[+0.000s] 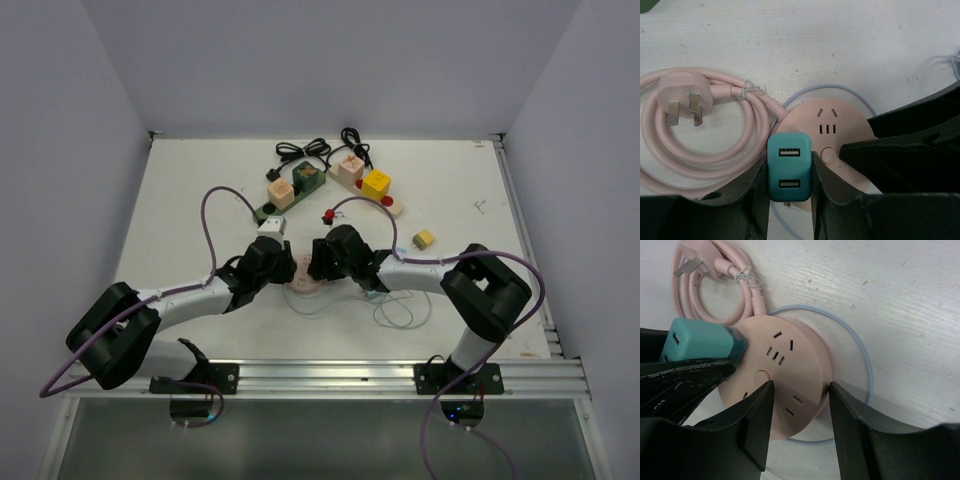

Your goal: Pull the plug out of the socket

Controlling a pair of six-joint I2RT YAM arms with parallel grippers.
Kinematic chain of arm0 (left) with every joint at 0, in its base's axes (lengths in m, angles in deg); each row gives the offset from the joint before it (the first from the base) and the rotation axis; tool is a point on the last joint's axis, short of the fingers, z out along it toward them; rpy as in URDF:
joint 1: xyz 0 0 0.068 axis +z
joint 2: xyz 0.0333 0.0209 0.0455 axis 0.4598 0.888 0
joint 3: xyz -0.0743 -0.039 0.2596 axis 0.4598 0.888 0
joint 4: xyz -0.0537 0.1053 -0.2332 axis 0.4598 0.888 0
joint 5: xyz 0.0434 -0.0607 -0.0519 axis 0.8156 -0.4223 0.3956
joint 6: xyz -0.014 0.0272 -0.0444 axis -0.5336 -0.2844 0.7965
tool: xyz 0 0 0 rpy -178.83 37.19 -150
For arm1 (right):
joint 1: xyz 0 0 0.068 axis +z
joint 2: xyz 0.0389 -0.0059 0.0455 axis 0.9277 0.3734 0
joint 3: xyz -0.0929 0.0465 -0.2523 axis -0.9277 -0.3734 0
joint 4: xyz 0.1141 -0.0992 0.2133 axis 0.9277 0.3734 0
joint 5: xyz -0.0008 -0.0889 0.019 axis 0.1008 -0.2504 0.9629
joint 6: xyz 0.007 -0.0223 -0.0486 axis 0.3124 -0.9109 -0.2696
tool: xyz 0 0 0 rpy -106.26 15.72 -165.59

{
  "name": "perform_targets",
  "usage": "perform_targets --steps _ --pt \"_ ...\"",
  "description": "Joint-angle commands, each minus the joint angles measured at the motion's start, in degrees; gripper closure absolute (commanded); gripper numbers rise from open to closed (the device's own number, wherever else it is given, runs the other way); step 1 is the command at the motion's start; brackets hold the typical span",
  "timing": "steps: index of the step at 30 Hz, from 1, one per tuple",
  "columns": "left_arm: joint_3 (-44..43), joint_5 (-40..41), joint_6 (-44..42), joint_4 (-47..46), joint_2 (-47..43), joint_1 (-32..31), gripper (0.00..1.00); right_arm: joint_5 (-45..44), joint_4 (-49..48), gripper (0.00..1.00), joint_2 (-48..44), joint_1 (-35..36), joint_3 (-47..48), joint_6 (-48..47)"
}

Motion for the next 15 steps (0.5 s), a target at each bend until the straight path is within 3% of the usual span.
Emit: perform_targets --steps 1,6,9,11,15 --pt "-0.96 -4.96 1.23 -2.87 -2.48 1.29 1.0 -2.67 10.36 0.5 3.52 -0.31 -1.6 -1.74" --pt "-2.53 -0.75 -2.12 -0.77 -1.69 0.51 1.0 -2.5 10.89 0.5 3.43 -0.39 -0.9 -1.56" --pt "-4.81 6.8 -3.7 1.96 -0.73 -1.6 1.0 -2.5 11.5 0.5 3.26 -0.31 -0.37 -1.56" --pt "-6.75 15.41 -4.14 5.37 0.85 -6.42 1.0 -2.58 11.94 0.5 3.52 -0.31 -0.02 -1.56" --pt "-11.23 23.07 -4.05 8.64 4.37 -13.11 1.0 -1.97 12.3 0.49 4.4 -0.39 0.42 -1.47"
